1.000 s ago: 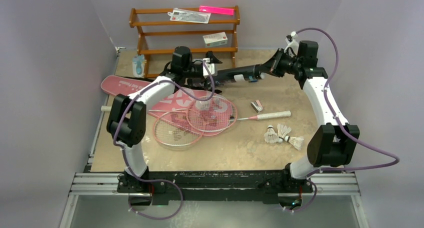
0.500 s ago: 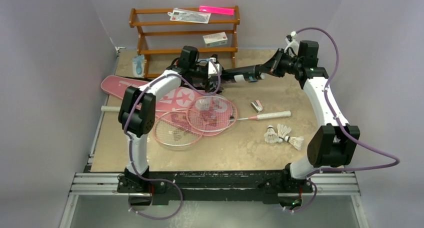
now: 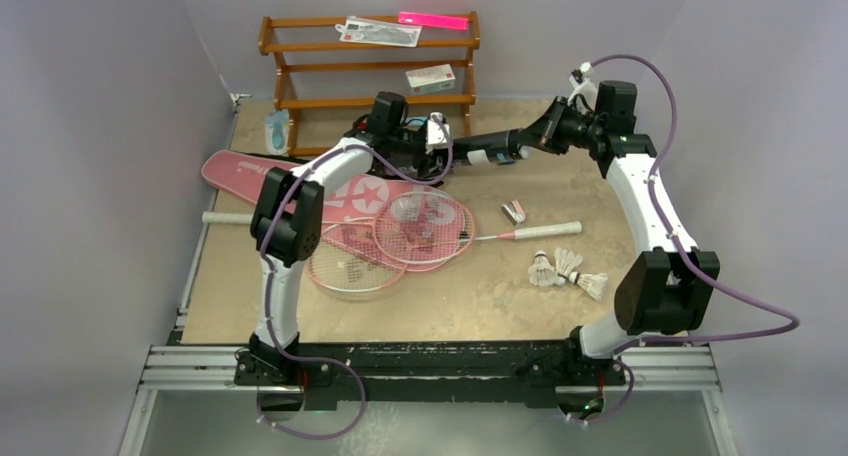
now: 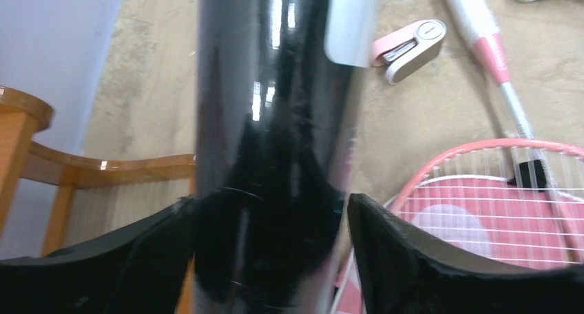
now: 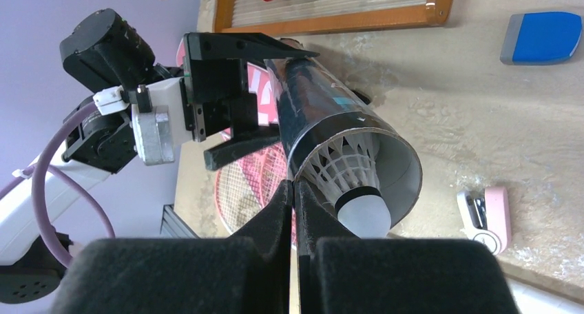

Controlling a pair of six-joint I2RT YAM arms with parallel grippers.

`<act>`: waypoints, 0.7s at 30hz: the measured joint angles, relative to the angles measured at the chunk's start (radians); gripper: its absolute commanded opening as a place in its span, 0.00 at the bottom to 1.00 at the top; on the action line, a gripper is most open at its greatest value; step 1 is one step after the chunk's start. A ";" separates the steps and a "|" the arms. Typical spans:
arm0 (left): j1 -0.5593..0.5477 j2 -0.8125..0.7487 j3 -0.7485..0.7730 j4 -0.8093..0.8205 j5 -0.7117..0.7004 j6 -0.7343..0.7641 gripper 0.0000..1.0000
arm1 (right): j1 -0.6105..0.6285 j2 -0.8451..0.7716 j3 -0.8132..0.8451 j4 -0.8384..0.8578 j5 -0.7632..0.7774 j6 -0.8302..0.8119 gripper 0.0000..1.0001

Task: Pack up the badminton gear
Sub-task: Pick up the shuttle tube at the center of the board.

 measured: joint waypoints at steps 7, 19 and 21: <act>-0.008 0.005 0.025 -0.016 -0.027 0.004 0.52 | 0.000 -0.002 0.006 0.005 -0.006 0.000 0.31; -0.015 -0.103 0.019 -0.106 -0.139 -0.051 0.51 | 0.000 -0.139 0.113 -0.110 0.000 -0.051 0.78; -0.016 -0.189 -0.013 -0.117 -0.171 -0.099 0.51 | 0.000 -0.193 0.116 -0.120 0.003 -0.059 0.80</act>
